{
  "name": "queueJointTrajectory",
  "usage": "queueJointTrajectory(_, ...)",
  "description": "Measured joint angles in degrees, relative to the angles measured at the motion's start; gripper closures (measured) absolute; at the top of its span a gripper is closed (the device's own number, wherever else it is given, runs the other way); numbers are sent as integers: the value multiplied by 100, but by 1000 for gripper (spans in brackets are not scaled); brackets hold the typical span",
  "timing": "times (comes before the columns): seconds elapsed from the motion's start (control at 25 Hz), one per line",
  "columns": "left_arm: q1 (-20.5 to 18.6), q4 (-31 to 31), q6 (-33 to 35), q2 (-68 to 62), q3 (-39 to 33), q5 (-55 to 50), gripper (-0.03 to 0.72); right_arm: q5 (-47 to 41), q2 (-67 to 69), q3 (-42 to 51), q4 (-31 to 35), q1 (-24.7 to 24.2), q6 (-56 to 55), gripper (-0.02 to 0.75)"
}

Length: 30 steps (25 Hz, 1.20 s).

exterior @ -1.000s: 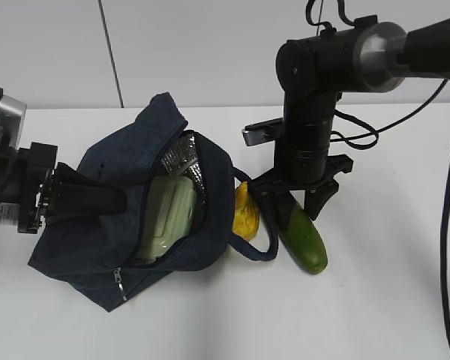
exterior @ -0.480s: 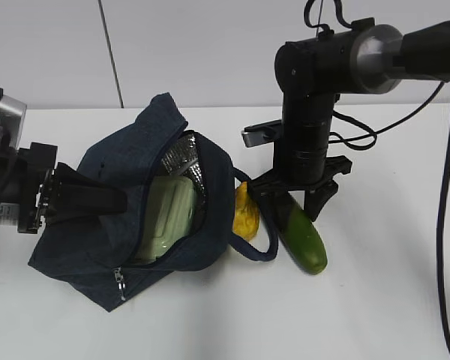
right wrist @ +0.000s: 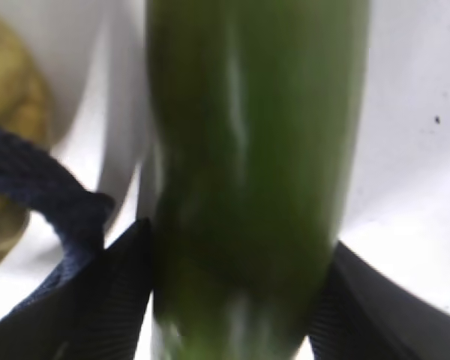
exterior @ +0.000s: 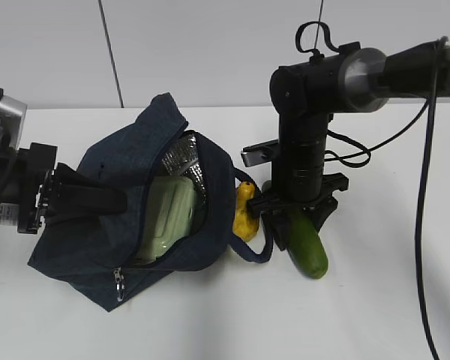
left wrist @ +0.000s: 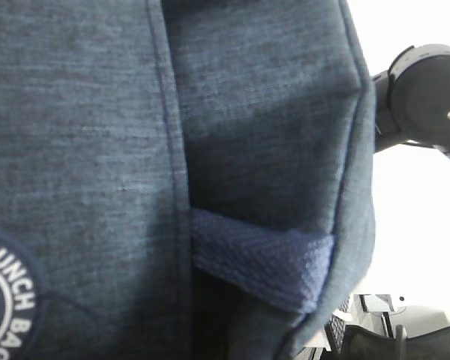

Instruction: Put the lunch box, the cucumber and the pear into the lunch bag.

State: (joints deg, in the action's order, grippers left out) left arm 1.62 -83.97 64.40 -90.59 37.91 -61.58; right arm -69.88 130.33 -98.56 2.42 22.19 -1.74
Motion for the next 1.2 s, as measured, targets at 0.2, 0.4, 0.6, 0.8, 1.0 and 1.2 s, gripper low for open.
queueJointTrajectory(0.2, 0, 0, 0, 0, 0, 0, 687, 10, 0, 0, -12, 0, 9, 346)
queueJointTrajectory(0.4, 0, 0, 0, 0, 0, 0, 687, 10, 0, 0, -54, 0, 9, 355)
queueJointTrajectory(0.6, 0, 0, 0, 0, 0, 0, 687, 23, -111, 27, -242, 0, 13, 355)
queueJointTrajectory(0.8, 0, 4, 0, 0, 0, -4, 687, 23, -696, 27, -388, 0, 13, 355)
queueJointTrajectory(1.0, 0, 9, 0, 0, 0, -4, 687, 23, -1316, 27, -382, 0, 22, 356)
queueJointTrajectory(1.2, 0, 9, 0, 0, 0, -4, 687, -1, -1858, 27, 349, 0, 268, 356)
